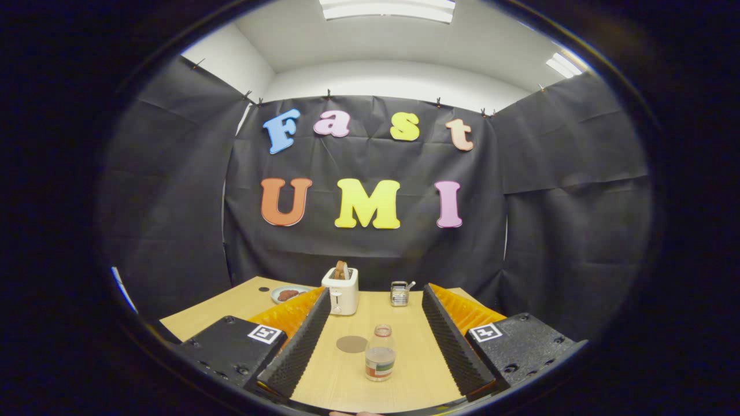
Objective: Take the bottle from table, then pour the juice into the cup, finally place the bottle on the coaster
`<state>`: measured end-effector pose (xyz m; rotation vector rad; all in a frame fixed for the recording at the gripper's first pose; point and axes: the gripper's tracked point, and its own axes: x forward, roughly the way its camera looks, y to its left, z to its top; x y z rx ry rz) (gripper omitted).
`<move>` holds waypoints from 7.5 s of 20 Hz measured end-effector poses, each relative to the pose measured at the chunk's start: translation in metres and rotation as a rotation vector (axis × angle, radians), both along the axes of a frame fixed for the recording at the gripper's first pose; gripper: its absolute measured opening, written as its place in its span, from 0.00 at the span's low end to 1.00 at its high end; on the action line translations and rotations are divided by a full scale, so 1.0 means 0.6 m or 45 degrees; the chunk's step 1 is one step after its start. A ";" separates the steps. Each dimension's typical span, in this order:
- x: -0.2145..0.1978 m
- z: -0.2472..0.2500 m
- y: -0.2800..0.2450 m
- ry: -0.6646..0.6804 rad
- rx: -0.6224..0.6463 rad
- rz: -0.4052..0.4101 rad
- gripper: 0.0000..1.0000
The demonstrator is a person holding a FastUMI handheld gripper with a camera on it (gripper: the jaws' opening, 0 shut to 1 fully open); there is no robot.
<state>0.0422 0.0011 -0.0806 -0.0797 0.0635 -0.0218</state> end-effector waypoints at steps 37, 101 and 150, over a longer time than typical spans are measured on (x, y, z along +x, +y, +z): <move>0.160 -0.326 -0.058 0.149 0.026 -0.045 1.00; 0.170 -0.323 0.031 0.252 -1.338 0.074 0.81; 0.236 -0.287 0.135 0.130 -2.283 0.145 0.81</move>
